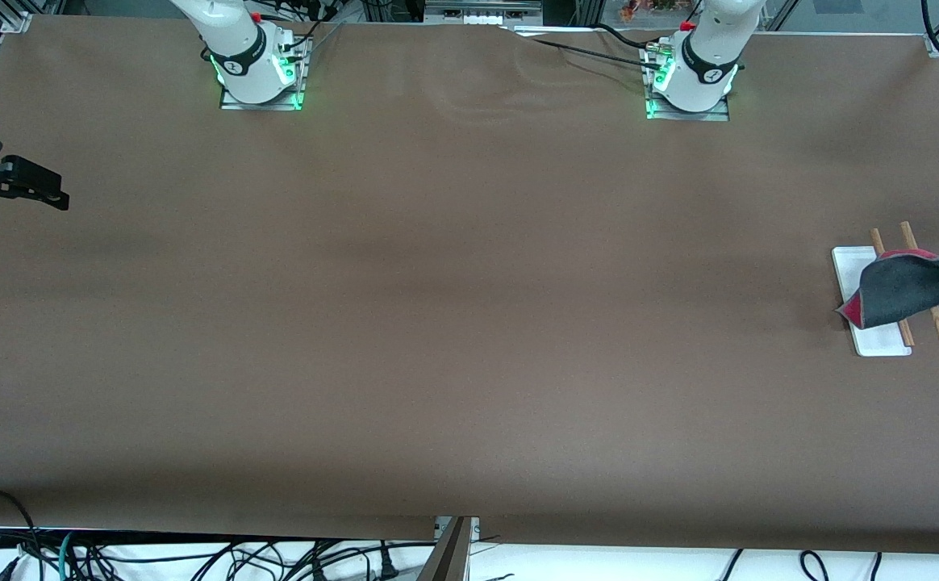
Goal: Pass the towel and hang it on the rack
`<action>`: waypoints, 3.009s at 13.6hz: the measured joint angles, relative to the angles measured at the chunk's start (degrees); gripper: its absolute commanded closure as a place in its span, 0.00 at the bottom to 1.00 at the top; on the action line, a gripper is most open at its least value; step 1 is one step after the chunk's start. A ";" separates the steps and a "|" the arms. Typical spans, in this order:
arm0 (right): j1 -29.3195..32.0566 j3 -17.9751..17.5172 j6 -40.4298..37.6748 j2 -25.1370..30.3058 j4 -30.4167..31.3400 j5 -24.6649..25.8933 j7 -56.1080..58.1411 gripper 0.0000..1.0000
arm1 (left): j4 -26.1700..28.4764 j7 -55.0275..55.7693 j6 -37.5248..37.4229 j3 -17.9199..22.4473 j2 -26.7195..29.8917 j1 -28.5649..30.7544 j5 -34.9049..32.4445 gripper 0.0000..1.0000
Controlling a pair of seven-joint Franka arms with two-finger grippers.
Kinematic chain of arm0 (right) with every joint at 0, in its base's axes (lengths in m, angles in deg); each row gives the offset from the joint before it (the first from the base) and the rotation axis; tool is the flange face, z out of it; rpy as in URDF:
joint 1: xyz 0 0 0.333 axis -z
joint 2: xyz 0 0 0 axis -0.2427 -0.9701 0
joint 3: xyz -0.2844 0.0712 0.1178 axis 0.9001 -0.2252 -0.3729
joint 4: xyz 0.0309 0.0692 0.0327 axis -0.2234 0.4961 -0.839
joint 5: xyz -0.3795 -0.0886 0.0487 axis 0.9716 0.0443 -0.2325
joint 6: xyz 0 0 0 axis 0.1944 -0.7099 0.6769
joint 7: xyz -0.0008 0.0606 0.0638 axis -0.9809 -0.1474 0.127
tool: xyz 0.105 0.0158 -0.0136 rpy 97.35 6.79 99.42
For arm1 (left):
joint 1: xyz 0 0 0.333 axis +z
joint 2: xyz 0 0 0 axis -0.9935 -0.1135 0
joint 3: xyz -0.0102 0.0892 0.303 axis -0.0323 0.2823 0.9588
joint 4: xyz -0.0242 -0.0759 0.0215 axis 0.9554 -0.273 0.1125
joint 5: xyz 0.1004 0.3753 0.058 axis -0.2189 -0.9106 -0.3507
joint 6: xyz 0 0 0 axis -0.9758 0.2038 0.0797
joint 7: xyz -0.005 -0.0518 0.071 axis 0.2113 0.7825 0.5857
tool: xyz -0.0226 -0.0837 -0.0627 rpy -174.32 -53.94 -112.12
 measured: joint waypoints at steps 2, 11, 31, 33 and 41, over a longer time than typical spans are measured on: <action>-0.08 0.00 0.00 0.34 0.28 0.00 0.00 0.00 | -0.15 0.00 0.00 0.00 0.00 0.00 0.00 0.00; -0.12 -0.02 0.04 0.12 0.64 -0.03 0.01 0.00 | -5.98 0.00 -4.73 -0.51 5.37 0.00 -0.05 0.00; -0.24 -0.25 0.16 -0.11 0.69 -0.06 0.01 0.00 | -1.55 71.51 -24.97 5.07 27.99 -39.57 9.97 0.00; -0.24 -0.25 0.16 -0.12 0.70 -0.06 0.01 0.00 | 3.64 72.23 -20.78 11.50 31.58 -43.95 13.38 0.00; -0.24 -0.24 0.32 -0.19 0.71 -0.06 0.01 0.00 | 10.12 74.63 -16.47 14.47 35.64 -47.83 14.08 0.00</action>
